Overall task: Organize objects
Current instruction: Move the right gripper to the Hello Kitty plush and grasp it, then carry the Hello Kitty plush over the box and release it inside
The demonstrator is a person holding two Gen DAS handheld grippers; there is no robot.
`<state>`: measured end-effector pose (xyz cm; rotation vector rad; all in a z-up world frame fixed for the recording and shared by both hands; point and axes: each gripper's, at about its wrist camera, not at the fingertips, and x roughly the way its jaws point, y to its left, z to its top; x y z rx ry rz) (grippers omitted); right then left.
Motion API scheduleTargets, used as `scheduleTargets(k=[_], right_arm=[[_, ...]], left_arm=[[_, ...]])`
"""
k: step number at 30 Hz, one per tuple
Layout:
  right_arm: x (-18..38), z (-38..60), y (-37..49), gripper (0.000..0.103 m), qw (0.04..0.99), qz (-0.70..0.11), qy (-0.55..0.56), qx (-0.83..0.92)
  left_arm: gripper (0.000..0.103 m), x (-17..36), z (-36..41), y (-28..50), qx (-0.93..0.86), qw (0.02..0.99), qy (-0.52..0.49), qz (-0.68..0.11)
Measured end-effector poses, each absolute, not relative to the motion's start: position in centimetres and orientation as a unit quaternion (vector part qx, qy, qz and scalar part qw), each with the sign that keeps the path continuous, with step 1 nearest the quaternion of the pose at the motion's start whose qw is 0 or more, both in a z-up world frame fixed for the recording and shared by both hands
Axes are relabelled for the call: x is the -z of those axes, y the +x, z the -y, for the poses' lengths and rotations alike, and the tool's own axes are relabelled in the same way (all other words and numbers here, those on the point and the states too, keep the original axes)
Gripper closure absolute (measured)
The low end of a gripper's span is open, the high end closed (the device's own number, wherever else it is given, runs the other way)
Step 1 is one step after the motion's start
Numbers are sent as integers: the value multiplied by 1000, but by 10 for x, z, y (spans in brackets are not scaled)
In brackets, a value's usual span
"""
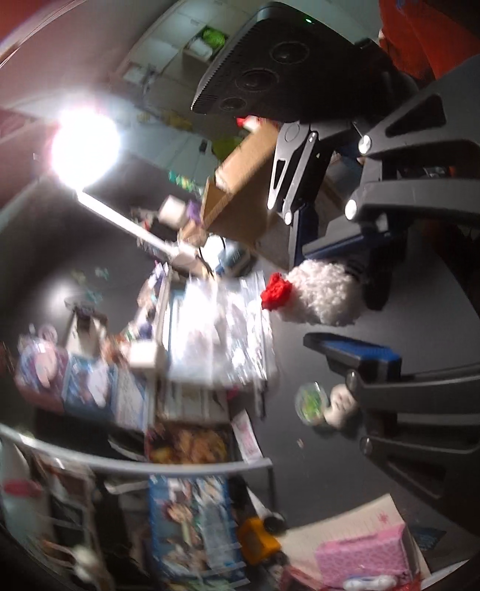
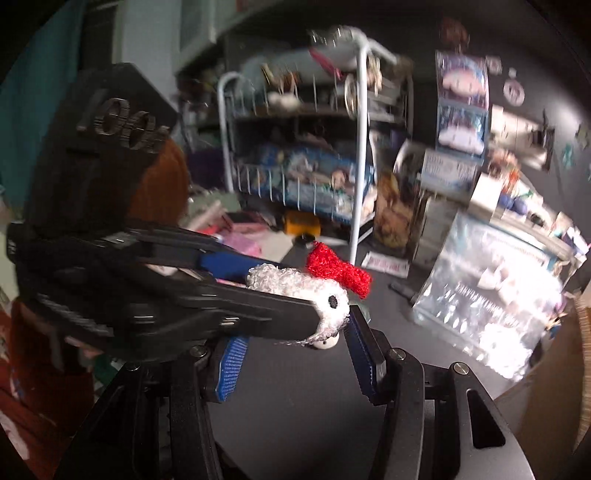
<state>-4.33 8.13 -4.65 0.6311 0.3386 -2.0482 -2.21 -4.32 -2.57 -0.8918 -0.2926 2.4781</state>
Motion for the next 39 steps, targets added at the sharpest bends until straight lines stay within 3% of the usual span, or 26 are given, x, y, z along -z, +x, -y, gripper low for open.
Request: scheduleTargets(k=[14,28,29,31,32,33,39], right_arm=[[3,-203,-57,56,395,-102,240,881],[11,-289,-118,56,330,-88,328,881],[11,-290,-120,55,327,-90,329,881],[12,-293,-122,51,320,-94,335,881],[12,-294,-124,42,317,-93,334,883],[12,-296,-123,36,315,-93,330,885],[11,-299,-120,36,306,-94,326,890]], left_arm=[[74,-29,-79,-60,-893,318,-315,45],[73,-16,-179,-138,-847,364,-386,22],[72,-16,-180,-140,-846,365,-388,23],[58,-16,-183,-142,-847,362,-388,22],[45,-17,-183,-142,-850,357,-386,20],[39,-18,-183,-142,-853,354,-383,17],[36,-26,-170,-136,-861,350,-369,23]])
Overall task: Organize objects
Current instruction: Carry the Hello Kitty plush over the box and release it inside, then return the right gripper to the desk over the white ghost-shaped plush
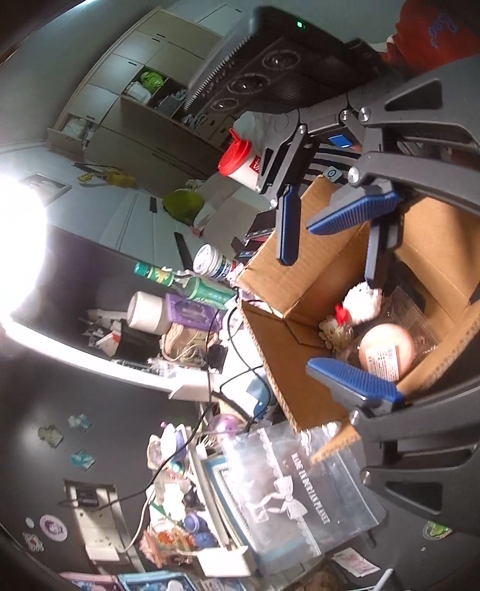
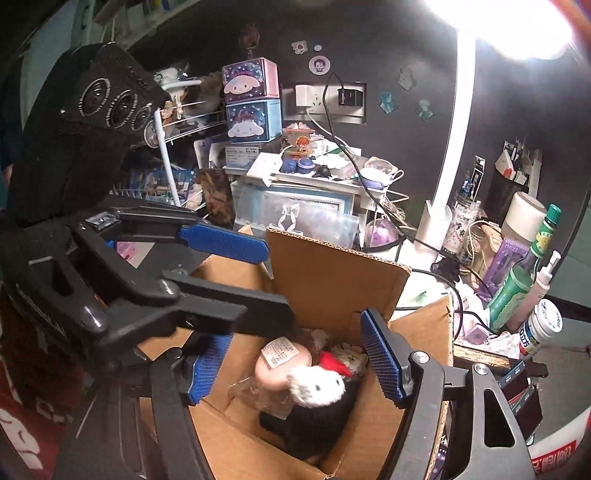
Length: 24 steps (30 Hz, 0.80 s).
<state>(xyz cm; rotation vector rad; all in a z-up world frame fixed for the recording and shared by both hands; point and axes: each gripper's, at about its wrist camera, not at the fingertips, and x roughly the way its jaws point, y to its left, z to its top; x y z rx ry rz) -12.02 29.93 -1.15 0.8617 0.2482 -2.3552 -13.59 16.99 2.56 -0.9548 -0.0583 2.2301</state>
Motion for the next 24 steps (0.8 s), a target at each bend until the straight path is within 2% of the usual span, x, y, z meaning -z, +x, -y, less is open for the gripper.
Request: scheduleTargets(k=[7,12,15,24], right_arm=[[6,-280,-106,36,329,-97,314,885],[0,-240,-85,36,392,-92,293,867],[3,-200,-67,36,431,-117,277,851],[65,-91,-55,36,506,-133,333,785]], left_arm=[[33,-40,-124,-113,-887,316,-334,46],[30,-47,-66,-84,-915,257,-305,59],[29,-43,-30,-67,-927,217,-298,62],[29,3,60,-28,-935,141,-311,94]])
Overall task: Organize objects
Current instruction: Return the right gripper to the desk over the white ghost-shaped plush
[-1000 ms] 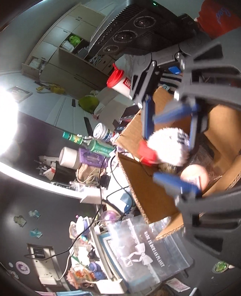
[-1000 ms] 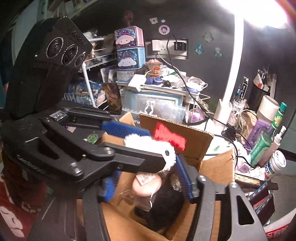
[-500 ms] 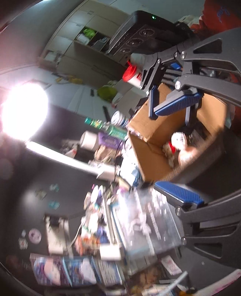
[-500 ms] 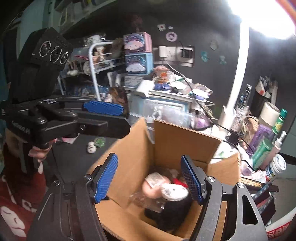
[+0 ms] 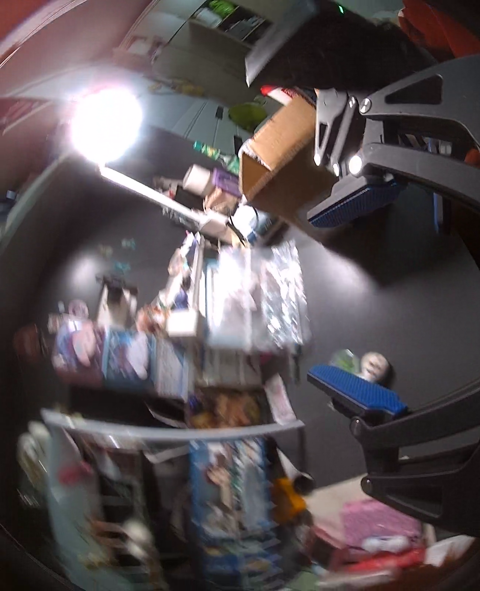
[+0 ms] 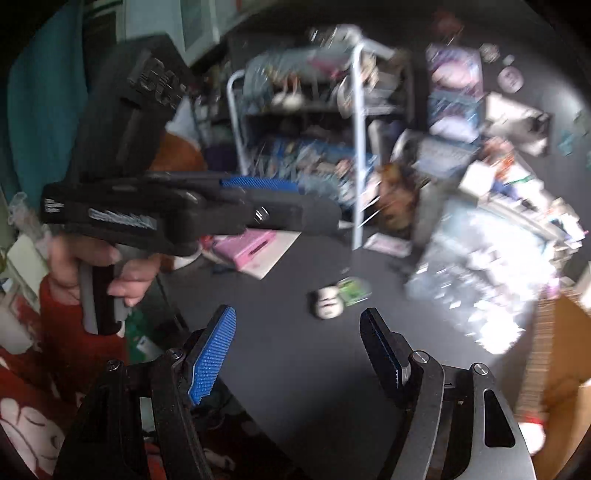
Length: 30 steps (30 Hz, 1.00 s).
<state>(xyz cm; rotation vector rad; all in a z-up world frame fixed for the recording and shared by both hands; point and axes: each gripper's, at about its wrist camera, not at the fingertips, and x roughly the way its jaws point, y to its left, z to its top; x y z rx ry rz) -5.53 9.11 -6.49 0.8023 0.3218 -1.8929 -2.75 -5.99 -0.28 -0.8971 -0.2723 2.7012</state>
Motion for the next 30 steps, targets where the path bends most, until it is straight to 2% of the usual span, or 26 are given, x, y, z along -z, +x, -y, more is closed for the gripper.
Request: scheduleTargets(k=[5,8,12,16,22,30], right_arm=[[121,-51,-79,37,491,-131,383,772],[145,-31,-93,48,463,-167,379,783],[166,-12,-111,52,444,-178,393,785],[177,2,-127,55,432,-181,404,786],[182,12,-132,69,421,-193,408,787],[183,16,-136,69,421,-187,410,788]], left_arm=[[29,38,94,-17,-930,116,-330,108],[29,56,109,-14,-927,104,-342,116],[29,74,121,-15,-923,99,-352,123],[29,87,134,-18,-919,101,-357,134],[29,96,145,-25,-914,96,-367,142],[29,95,143,-29,-914,103,-366,144]])
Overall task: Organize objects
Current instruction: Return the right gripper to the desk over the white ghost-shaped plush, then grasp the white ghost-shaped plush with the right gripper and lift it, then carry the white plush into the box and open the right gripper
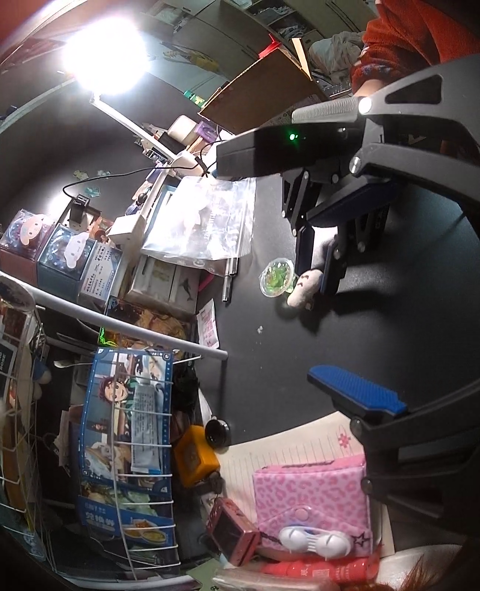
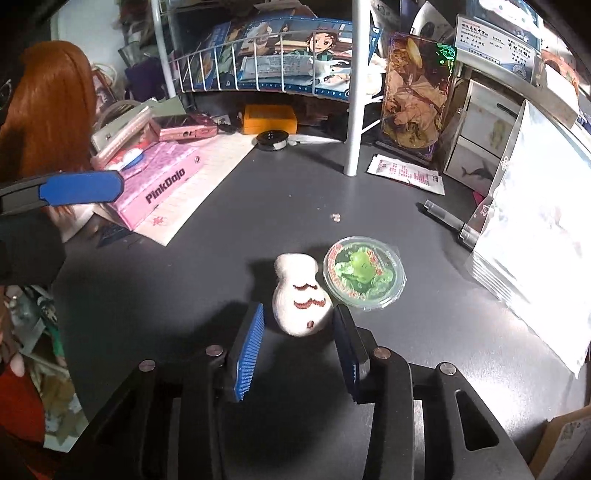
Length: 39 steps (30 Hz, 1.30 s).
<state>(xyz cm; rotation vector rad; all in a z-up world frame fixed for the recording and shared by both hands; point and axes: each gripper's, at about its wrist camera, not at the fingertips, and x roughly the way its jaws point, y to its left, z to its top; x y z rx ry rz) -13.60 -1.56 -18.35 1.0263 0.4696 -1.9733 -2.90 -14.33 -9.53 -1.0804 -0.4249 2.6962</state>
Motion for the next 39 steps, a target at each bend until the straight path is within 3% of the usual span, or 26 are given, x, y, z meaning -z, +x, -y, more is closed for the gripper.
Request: scheduleTargets(k=[2,5,15,19,21,24,39], right_arm=[[184,17,-137,69,419,-190,408,789],[182,18,-134,81,420,-191,405,789],[120,-10,-78,82,490,-164,341,785],[86,-29,-46,82,506,-167,294,794],[72,-41,-33,82,503,-173,272,802],[54,-63,-24,82,488,-178,248,818],[4,-218,-63,81,387,-142,242,879]], left_arm=[[29,93,142,-27,-914,102,-366,143],[29,90,141,-22,-915,96,-365,143],[29,72,120,-5,-915,132,-353,144],[47,58,99,-3,-914,163,-343,144],[62,48,85,-3,-914,178,-335,140],[71,32,64,-4,-913,212,-321,137],[72,-29,-92,-77,-891,318,-322,46]])
